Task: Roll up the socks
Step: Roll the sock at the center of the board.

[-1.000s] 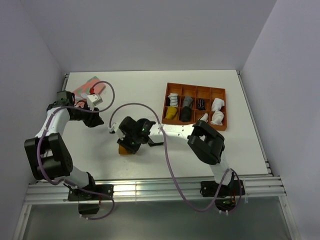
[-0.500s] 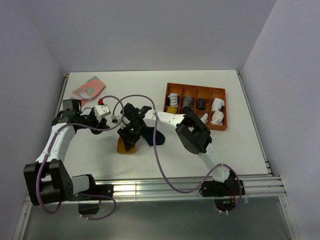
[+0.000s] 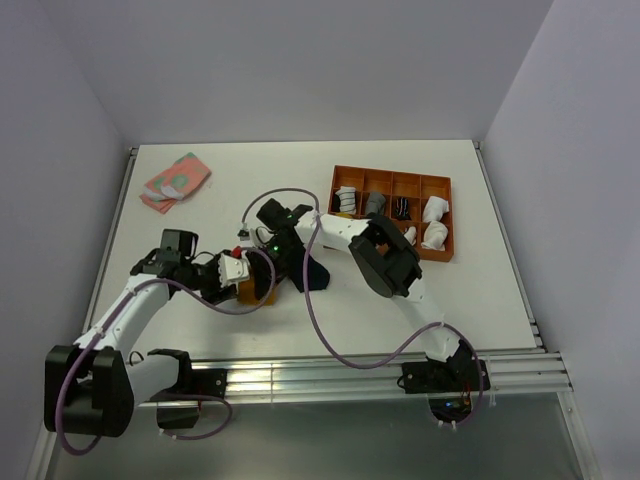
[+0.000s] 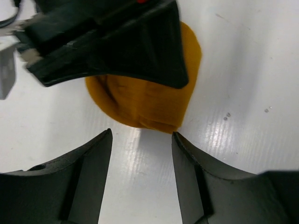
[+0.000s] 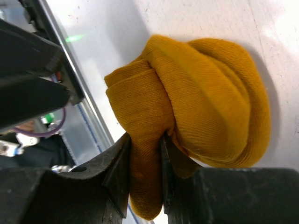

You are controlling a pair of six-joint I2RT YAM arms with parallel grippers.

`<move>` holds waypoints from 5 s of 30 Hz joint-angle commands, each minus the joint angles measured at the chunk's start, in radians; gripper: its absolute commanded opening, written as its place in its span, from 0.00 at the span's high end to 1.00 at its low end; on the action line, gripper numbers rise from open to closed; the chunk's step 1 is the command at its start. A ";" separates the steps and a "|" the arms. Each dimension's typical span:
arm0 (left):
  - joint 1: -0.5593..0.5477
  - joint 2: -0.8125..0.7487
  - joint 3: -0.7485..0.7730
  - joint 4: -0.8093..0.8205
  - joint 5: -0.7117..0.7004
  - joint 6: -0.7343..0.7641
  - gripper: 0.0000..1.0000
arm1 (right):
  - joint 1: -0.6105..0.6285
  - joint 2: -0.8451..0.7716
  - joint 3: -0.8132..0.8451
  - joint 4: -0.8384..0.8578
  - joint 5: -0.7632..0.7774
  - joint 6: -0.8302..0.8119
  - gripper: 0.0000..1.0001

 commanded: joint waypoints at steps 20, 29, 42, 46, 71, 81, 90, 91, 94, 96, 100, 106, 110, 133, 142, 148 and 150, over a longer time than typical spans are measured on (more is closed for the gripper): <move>-0.240 -0.043 -0.165 0.282 -0.155 -0.051 0.36 | -0.017 0.062 0.041 0.003 -0.032 0.048 0.89; -0.278 -0.021 -0.184 0.297 -0.169 -0.040 0.39 | -0.031 0.054 0.024 0.008 -0.032 0.048 0.89; -0.321 0.055 -0.151 0.272 -0.226 -0.098 0.55 | -0.041 0.054 0.004 0.025 -0.054 0.057 0.89; -0.339 0.082 -0.138 0.255 -0.252 -0.112 0.58 | -0.041 0.051 0.004 0.026 -0.055 0.060 0.89; -0.367 0.129 -0.061 0.159 -0.141 -0.339 0.98 | -0.041 -0.318 -0.361 0.422 0.331 0.264 0.37; -0.353 0.204 -0.009 0.093 -0.103 -0.353 1.00 | -0.044 -0.481 -0.525 0.528 0.551 0.322 0.32; -0.192 0.410 0.198 -0.152 0.049 -0.212 1.00 | -0.049 -0.584 -0.657 0.607 0.653 0.324 0.32; -0.183 0.425 0.224 -0.194 0.058 -0.200 1.00 | -0.048 -0.605 -0.683 0.620 0.658 0.321 0.32; -0.165 0.491 0.266 -0.273 0.078 -0.152 1.00 | -0.046 -0.659 -0.747 0.667 0.686 0.303 0.32; -0.155 0.536 0.283 -0.310 0.093 -0.115 1.00 | -0.038 -0.686 -0.784 0.716 0.702 0.287 0.32; -0.140 0.608 0.356 -0.418 0.118 -0.055 1.00 | -0.003 -0.740 -0.842 0.772 0.725 0.188 0.32; -0.085 0.764 0.493 -0.616 0.161 0.055 1.00 | 0.116 -0.765 -0.859 0.819 0.816 0.025 0.32; -0.056 0.864 0.540 -0.682 0.155 0.094 1.00 | 0.196 -0.748 -0.845 0.835 0.834 -0.060 0.32; -0.006 1.069 0.649 -0.748 0.096 0.081 1.00 | 0.344 -0.503 -0.660 0.743 0.854 -0.297 0.29; -0.005 1.080 0.659 -0.754 0.103 0.078 1.00 | 0.373 -0.417 -0.617 0.727 0.910 -0.320 0.30; -0.005 1.086 0.662 -0.746 0.106 0.058 1.00 | 0.376 -0.386 -0.595 0.721 0.923 -0.291 0.43; -0.005 1.085 0.662 -0.725 0.107 0.045 1.00 | 0.377 -0.372 -0.588 0.707 0.930 -0.274 0.58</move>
